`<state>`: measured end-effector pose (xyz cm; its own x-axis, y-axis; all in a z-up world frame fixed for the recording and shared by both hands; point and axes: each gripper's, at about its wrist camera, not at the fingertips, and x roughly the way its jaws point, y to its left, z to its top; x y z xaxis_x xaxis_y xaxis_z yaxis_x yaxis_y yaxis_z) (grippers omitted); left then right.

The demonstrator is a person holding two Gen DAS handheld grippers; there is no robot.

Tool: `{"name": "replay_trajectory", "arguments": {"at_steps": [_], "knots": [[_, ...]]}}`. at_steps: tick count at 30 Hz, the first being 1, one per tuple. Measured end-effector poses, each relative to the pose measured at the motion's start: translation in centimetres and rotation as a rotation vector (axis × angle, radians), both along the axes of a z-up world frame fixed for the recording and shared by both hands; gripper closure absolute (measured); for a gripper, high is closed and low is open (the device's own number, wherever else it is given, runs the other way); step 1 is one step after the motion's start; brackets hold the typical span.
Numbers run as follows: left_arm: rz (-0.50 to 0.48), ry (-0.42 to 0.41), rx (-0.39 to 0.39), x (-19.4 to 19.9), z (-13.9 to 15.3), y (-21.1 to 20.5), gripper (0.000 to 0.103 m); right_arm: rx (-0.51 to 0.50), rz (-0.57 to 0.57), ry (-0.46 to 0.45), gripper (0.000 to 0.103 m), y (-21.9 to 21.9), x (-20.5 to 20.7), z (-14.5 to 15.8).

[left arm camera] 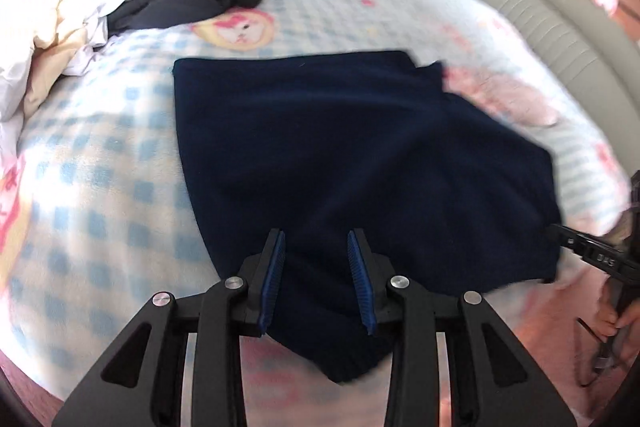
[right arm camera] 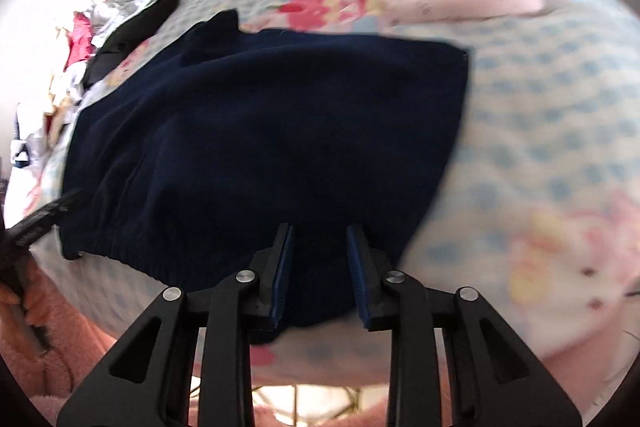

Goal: Fold clothes

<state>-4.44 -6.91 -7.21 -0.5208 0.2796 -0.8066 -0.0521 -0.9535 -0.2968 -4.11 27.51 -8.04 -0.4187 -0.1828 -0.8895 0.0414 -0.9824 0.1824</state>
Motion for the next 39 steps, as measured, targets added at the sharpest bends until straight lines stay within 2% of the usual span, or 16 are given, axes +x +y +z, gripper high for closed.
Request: {"name": "replay_trajectory", "arguments": {"at_steps": [3,4,7,9,13,16,20,24,27,30,31,34,35,37,39], "knots": [[-0.056,0.01,0.044,0.5,-0.2,1.2,0.068,-0.118,-0.017,0.025,0.071,1.0,0.9,1.2],[-0.057,-0.013,0.021,0.2,-0.7,1.6,0.068,-0.171,-0.023,0.02,0.071,1.3,1.0,1.1],[-0.051,-0.063,-0.027,-0.3,-1.7,2.0,0.068,-0.101,-0.046,-0.066,0.071,1.3,0.7,-1.4],[-0.034,-0.07,-0.038,-0.3,-1.5,1.3,0.068,-0.103,-0.059,-0.076,0.074,1.8,1.0,-1.9],[0.038,-0.049,-0.003,0.3,-0.4,-1.4,0.068,-0.064,-0.055,-0.057,0.071,2.2,1.9,-1.0],[0.067,-0.085,0.05,0.6,-1.0,-3.1,0.068,-0.082,-0.028,-0.054,0.067,2.1,2.1,-0.7],[0.054,-0.12,0.005,0.8,-1.2,-2.9,0.068,-0.033,0.013,-0.102,0.064,0.9,2.2,-1.4],[0.036,-0.073,0.07,0.7,0.5,-3.0,0.065,-0.104,0.026,-0.07,0.064,1.3,2.3,0.2],[-0.009,-0.042,0.102,0.0,1.2,-1.8,0.065,-0.054,0.039,-0.008,0.061,1.3,1.7,1.9],[-0.06,-0.02,0.115,-0.5,1.4,0.1,0.065,-0.076,-0.007,-0.013,0.06,2.2,1.0,2.0],[-0.068,-0.035,0.094,-0.6,0.9,0.7,0.065,-0.096,-0.025,-0.03,0.06,2.5,0.8,1.4],[-0.043,-0.151,-0.045,-1.4,-1.7,1.6,0.065,-0.11,-0.057,-0.087,0.06,3.1,1.1,-0.3],[-0.04,-0.163,-0.034,-1.3,-2.0,1.3,0.065,-0.097,-0.061,-0.1,0.06,3.2,1.3,-0.9],[-0.018,-0.142,0.042,-0.6,-1.2,-0.1,0.065,-0.052,-0.048,-0.087,0.06,2.9,2.0,-0.9],[0.007,-0.115,0.049,0.1,-0.1,-1.3,0.065,-0.023,-0.066,-0.068,0.057,3.2,2.5,-0.3]]}}
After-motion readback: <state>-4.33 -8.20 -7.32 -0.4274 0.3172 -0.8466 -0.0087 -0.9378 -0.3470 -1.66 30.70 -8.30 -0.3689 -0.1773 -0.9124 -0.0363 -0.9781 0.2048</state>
